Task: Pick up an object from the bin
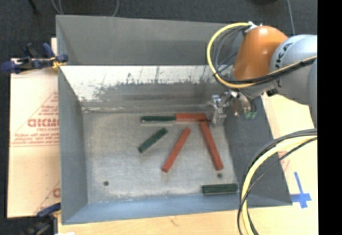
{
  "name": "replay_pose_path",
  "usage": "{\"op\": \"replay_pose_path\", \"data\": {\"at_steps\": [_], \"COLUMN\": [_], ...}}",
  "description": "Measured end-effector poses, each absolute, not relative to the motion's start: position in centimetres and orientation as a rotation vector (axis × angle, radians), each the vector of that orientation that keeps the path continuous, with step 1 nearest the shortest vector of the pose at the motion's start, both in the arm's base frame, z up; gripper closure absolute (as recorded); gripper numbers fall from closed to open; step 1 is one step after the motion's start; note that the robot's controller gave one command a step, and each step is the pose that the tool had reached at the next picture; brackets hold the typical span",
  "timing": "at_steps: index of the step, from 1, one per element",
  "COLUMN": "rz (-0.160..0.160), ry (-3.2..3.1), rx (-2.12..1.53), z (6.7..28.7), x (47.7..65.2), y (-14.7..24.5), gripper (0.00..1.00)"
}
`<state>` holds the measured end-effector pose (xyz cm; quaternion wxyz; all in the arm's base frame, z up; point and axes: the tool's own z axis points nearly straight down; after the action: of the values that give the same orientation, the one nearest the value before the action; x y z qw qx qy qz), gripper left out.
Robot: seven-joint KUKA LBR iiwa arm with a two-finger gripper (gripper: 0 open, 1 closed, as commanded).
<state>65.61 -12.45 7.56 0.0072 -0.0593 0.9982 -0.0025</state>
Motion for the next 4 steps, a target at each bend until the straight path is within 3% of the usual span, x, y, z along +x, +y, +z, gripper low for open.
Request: {"op": "replay_pose_path", "data": {"at_steps": [1,2,3,4], "rz": [-0.006,0.006,0.002,-0.005], "ry": [3.118,3.126,3.129,3.111], "rx": [-0.213,-0.204,-0.196,-0.425], "z": [7.6,9.9,9.7,7.0], "x": [63.7,64.0,63.9,63.1], "y": [-6.9,1.6,1.1,-2.0], "gripper": [1.0,1.0,0.0,0.0]}}
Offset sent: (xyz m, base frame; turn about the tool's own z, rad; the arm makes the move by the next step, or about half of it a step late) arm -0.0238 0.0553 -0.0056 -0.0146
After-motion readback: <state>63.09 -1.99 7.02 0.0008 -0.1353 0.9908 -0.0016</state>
